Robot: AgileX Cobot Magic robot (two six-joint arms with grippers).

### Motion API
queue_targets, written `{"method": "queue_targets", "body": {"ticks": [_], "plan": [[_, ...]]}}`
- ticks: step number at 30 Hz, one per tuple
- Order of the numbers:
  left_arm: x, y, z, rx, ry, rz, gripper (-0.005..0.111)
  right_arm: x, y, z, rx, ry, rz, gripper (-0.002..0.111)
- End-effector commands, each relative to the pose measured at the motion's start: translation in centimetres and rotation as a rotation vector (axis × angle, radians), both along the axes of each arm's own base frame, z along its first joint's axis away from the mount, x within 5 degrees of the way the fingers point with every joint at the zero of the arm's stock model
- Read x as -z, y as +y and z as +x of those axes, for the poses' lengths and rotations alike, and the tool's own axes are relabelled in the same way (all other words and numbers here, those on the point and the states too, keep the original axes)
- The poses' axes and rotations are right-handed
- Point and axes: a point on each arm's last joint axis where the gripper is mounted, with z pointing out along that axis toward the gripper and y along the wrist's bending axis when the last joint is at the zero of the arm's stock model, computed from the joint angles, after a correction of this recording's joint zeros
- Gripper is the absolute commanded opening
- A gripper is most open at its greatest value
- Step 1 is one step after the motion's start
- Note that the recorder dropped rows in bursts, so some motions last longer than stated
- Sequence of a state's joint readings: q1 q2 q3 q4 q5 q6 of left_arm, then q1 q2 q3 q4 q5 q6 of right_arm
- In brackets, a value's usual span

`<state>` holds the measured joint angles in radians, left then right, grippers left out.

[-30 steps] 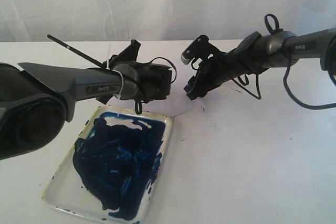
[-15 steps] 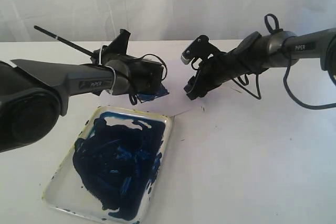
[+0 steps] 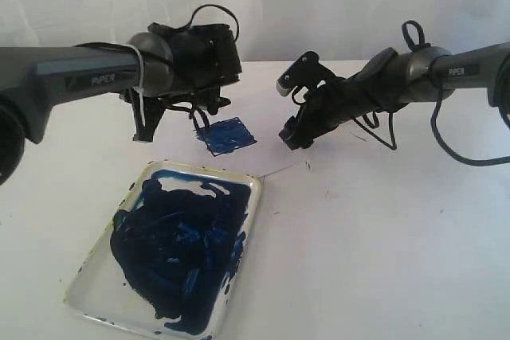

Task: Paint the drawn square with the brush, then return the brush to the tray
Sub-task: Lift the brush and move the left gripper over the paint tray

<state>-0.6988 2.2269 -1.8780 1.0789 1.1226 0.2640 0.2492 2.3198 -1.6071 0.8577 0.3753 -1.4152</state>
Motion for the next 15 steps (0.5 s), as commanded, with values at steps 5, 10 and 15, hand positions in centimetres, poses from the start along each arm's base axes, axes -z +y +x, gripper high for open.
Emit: {"method": "queue_targets", "body": {"ticks": [5,10,15], "plan": [[-2.5,3.4,-4.3,-0.069,0.089,0.072,0.0,-1.2,0.0,-0.4,-0.038,-0.023,-0.027,0.078],[-2.7,5.2,-6.4,-0.062,0.129,0.109,0.0,-3.7,0.0,-0.5,-0.01,-0.041,0.015,0.078],[-1.2,6.5,-7.9,-0.051,0.192,0.185,0.0,-7.5,0.2,-1.2,0.044,-0.023,0.115,0.077]]}}
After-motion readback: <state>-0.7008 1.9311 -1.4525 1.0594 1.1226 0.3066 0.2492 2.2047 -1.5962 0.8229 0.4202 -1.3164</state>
